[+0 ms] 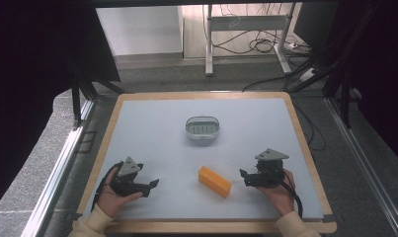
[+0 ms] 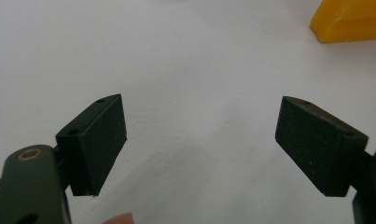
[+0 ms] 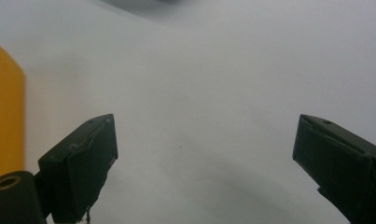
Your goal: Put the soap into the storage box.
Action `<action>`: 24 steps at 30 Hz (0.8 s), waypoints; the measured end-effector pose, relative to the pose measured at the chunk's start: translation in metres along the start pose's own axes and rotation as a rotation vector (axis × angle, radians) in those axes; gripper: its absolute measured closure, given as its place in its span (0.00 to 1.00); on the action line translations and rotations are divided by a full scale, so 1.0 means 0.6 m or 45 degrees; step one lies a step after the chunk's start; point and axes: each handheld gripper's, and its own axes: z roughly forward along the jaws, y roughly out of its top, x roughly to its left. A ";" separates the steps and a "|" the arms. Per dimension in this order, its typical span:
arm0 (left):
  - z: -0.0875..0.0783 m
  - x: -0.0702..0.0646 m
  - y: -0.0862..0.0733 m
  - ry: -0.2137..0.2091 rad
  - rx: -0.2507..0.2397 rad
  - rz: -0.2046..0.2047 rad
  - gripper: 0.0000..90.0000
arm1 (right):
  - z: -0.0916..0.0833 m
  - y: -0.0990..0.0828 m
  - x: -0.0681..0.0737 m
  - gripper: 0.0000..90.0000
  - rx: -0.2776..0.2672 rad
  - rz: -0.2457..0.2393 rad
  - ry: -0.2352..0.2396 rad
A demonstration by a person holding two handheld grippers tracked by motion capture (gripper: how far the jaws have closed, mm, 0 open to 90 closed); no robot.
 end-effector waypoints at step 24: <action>-0.003 0.004 -0.014 0.031 0.015 -0.006 0.20 | -0.026 -0.010 -0.001 0.11 -0.051 -0.011 0.021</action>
